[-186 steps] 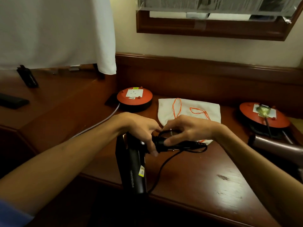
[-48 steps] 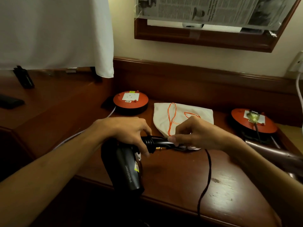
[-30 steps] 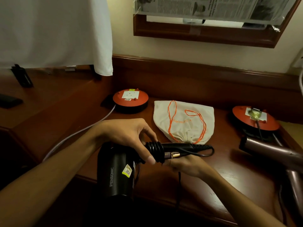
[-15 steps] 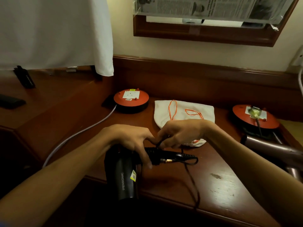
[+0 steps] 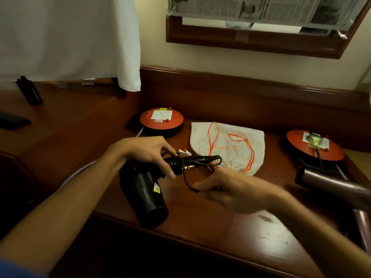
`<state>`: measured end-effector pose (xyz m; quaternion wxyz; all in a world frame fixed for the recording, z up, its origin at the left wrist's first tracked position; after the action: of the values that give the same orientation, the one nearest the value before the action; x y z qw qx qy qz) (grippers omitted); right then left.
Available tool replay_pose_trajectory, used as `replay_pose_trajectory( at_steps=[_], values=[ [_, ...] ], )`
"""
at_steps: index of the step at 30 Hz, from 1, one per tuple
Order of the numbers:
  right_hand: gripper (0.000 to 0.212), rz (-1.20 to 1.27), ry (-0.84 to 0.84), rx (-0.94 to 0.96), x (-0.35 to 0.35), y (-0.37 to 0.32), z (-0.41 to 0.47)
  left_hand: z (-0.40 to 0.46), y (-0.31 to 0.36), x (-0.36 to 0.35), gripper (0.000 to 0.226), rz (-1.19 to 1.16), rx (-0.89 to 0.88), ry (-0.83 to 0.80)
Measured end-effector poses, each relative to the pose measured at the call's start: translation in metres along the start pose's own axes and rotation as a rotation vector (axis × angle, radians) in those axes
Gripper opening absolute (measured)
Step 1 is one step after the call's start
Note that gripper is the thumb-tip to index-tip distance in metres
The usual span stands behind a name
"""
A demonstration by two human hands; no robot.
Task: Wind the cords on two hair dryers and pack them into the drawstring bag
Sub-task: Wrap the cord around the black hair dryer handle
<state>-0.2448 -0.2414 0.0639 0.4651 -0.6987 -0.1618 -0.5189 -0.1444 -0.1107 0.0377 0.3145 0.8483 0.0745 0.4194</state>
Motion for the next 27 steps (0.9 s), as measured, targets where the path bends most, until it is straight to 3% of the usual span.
replay_pose_trajectory(
  at_steps=[7,12,20,27],
  values=[
    [0.029,0.29,0.208,-0.055,-0.028,0.04,-0.011,-0.019,0.02,-0.008,0.05,-0.159,-0.098,-0.08],
    [0.013,0.418,0.138,-0.217,-0.051,0.077,0.003,-0.034,0.047,-0.043,0.047,-0.158,-0.128,-0.222],
    [0.034,0.234,0.107,-0.054,0.0,0.057,0.036,-0.029,0.042,-0.066,0.039,0.052,-0.012,-0.256],
    [0.03,-0.011,0.011,-0.033,0.029,0.027,0.057,-0.008,0.02,-0.065,0.038,-0.191,-0.002,-0.232]
  ],
)
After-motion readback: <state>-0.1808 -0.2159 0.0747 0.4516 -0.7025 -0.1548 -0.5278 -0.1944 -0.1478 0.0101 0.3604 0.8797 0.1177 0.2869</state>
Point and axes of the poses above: each hand's wrist, its own z-axis towards the middle knuckle, its own x-axis out of the back of the hand, y = z × x, the point moved 10 cm from there along z, towards the middle knuckle, and after that the axes turned 8 degrees about x, right-handed, at the moved point
